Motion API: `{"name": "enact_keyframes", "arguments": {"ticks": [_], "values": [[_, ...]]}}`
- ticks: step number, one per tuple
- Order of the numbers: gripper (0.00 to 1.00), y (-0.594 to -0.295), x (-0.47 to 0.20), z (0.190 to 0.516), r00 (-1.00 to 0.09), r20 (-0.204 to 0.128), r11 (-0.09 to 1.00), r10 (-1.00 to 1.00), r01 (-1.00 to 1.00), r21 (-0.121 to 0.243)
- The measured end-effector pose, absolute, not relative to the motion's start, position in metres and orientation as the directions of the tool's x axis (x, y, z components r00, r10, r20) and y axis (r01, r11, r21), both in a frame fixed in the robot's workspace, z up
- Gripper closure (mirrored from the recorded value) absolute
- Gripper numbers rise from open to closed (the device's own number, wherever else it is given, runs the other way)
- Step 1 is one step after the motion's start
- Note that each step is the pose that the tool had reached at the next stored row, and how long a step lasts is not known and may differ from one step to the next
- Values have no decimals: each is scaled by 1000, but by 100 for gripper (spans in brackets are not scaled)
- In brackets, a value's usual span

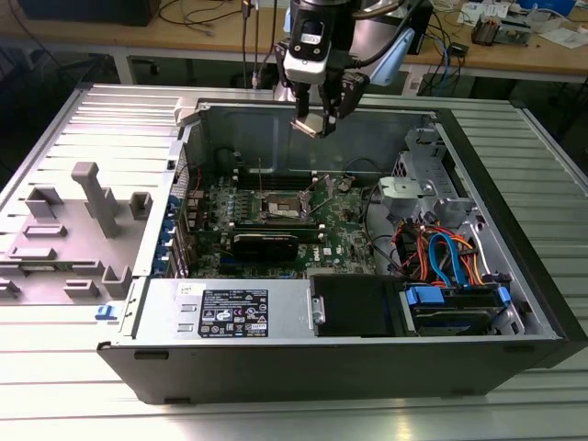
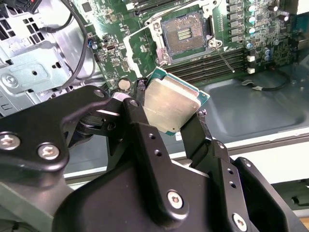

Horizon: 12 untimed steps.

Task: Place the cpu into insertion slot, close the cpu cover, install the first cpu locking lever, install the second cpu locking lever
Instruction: 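Place the cpu into insertion slot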

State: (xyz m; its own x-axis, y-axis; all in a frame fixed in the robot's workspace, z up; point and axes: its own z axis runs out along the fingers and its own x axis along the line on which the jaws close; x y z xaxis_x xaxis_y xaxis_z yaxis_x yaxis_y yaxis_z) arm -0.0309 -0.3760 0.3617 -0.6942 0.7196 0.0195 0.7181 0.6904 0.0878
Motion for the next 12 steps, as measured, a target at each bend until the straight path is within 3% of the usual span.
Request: {"name": "enact_keyframes", "arguments": {"ticks": [12], "values": [[45, -376, -31, 359, -650, 18, 647, 759, 758, 87]]}}
